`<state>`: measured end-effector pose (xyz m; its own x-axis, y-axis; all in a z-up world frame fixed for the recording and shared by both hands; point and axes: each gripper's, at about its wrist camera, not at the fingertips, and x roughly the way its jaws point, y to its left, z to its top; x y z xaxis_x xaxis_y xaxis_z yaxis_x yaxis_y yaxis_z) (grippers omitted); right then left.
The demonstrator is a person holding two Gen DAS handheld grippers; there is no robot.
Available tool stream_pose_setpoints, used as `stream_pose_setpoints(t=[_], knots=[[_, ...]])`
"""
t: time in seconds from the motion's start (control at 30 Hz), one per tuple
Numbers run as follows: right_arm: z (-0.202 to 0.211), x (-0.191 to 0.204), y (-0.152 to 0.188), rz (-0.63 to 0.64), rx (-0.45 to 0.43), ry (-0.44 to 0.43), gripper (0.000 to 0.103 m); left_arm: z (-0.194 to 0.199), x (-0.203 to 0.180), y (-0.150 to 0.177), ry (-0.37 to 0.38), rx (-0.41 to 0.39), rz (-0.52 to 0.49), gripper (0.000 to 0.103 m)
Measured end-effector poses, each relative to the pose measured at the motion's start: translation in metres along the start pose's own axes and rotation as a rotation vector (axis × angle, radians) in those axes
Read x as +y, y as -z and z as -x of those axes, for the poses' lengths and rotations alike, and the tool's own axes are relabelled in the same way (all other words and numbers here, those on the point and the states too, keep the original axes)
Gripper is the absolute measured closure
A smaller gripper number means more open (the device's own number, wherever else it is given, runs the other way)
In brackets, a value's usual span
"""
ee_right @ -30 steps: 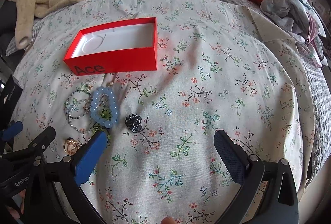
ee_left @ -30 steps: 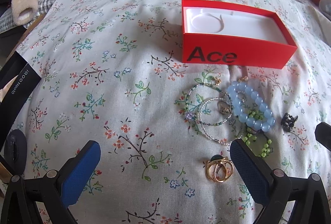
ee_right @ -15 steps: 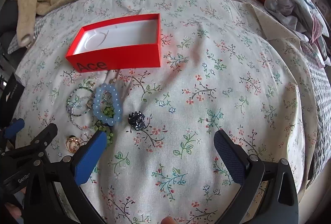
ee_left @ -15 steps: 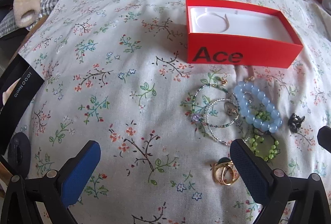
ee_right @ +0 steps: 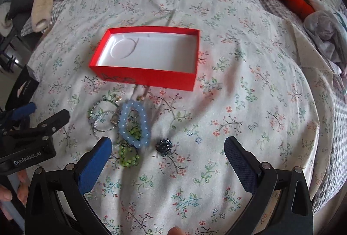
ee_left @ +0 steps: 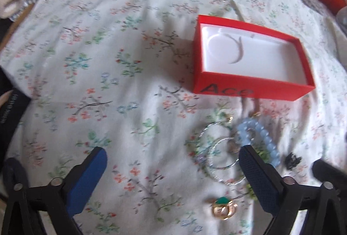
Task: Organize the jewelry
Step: 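Grasp the green-and-silver beaded bracelet with the left tool while the right grasps the light blue bead bracelet, then carry both bracelets into the red box and open both tools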
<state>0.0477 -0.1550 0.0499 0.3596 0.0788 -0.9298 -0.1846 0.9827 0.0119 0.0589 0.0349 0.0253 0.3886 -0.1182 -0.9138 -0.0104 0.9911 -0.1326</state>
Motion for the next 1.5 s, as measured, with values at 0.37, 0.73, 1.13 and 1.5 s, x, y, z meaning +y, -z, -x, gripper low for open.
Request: stream_pose_setpoints(t=[0.37, 0.73, 1.13, 1.5], knots=[[-0.069, -0.018, -0.007, -0.061, 0.13, -0.237, 0.038, -0.056, 0.014, -0.005, 0.277, 0.098, 0.096, 0.059], [-0.097, -0.018, -0.025, -0.104, 0.145, -0.319, 0.077, -0.084, 0.0, -0.015, 0.262, 0.128, 0.063, 0.098], [-0.098, -0.009, -0.023, -0.048, 0.118, -0.251, 0.088, -0.076, -0.009, -0.012, 0.272, 0.095, 0.053, 0.103], [-0.095, 0.012, -0.017, 0.074, 0.092, -0.127, 0.091, -0.059, -0.001, 0.0, 0.289, 0.057, 0.057, 0.103]])
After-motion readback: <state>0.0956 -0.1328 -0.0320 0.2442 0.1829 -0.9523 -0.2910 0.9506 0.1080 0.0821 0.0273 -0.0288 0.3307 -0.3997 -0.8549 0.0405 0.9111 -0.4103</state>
